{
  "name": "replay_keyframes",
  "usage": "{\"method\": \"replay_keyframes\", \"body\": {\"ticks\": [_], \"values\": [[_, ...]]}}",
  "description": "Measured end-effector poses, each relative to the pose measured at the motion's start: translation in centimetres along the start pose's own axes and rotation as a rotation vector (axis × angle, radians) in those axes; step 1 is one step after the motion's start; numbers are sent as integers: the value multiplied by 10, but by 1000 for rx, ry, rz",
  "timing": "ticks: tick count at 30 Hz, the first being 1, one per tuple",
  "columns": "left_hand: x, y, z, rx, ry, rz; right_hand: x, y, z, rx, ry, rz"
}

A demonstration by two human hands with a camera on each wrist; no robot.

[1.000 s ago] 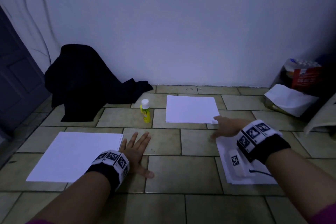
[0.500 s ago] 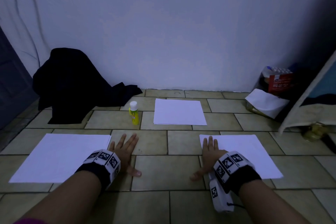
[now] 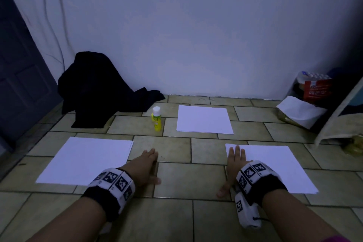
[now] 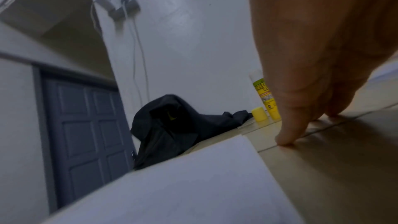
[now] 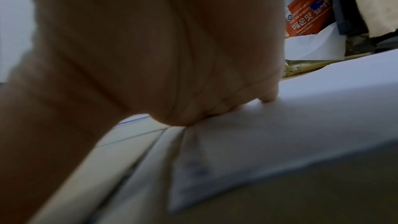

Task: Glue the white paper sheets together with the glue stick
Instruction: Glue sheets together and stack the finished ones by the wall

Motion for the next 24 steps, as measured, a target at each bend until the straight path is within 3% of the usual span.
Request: {"method": "replay_keyframes", "body": {"ticks": [4, 6, 9, 11, 16, 24], "values": [[12, -37, 23, 163, 229, 44, 0, -1, 1, 1, 10, 2], [20, -67, 28, 104, 279, 132, 1, -2, 1, 2, 11, 0], [32, -113, 19, 42, 211, 364, 2, -1, 1, 6, 7, -2], [38, -126, 11, 54, 141, 426, 2, -1, 2, 10, 2, 0], [42, -134, 7, 66, 123, 425, 3, -1, 2, 15, -3, -2], [43, -140, 12, -92, 116, 410, 2, 0, 1, 27, -17, -26]]}}
Point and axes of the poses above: each hand's wrist, its own x-axis away from the middle knuckle, its own z-axis out of the back of the hand, y = z × x, the point moved 9 cm from there along -x, towards the middle knuckle, and after that the axes turned 12 degrees about -x, right-handed, at the moved point
